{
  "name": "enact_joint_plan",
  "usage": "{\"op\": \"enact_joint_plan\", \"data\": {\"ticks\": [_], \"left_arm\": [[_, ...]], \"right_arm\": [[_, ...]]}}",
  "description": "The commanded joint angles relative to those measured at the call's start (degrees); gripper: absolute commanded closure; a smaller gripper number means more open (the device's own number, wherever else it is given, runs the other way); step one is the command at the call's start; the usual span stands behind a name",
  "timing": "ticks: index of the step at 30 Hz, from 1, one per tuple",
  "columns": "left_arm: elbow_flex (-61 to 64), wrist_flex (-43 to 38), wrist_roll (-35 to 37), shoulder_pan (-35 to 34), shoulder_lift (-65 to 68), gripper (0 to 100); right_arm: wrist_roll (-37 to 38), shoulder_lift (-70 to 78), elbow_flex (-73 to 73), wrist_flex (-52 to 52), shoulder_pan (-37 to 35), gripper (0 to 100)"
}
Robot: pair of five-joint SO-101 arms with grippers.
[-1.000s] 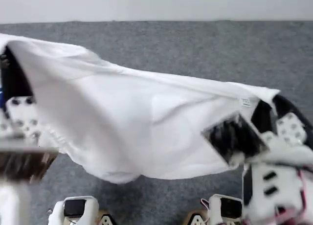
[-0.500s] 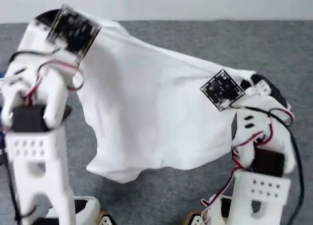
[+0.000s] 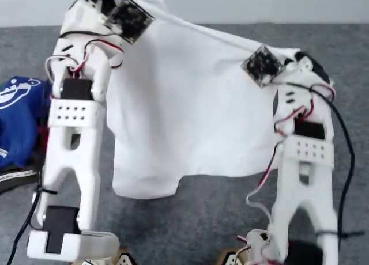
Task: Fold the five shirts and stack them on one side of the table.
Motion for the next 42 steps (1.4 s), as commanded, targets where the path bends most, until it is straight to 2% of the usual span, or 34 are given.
{"op": "enact_joint_plan", "data": {"ticks": [1, 5, 11, 15, 24, 30, 36, 42], "left_arm": [[-0.9, -5.1, -3.5, 0.4, 0.6, 99], [-0.8, -7.5, -4.0, 0.8, 1.9, 99], [-0.6, 1.7, -4.0, 1.0, 2.0, 99], [-0.5, 12.5, -4.0, 0.9, 1.6, 99], [-0.7, 43.9, -4.0, 1.1, -0.7, 99], [-0.6, 64.4, -3.9, 4.7, -4.0, 99], [-0.3, 75.6, -3.8, 5.4, -4.0, 99], [6.2, 82.8, -3.8, 7.6, -4.1, 98]], "right_arm": [[0.4, 5.8, -8.9, -2.2, 1.3, 98.9], [0.4, 11.3, -14.5, -1.8, 1.1, 98.9], [0.5, 14.3, -15.1, 1.6, 0.5, 98.9], [0.6, 14.0, -15.2, 11.5, 0.0, 98.9], [0.6, 14.5, -15.2, 31.6, 0.1, 98.9], [0.7, 14.5, -14.9, 42.9, 0.9, 98.9], [0.7, 14.6, -14.9, 51.5, 2.0, 98.7], [0.7, 18.7, -15.0, 53.1, 3.9, 98.7]]}}
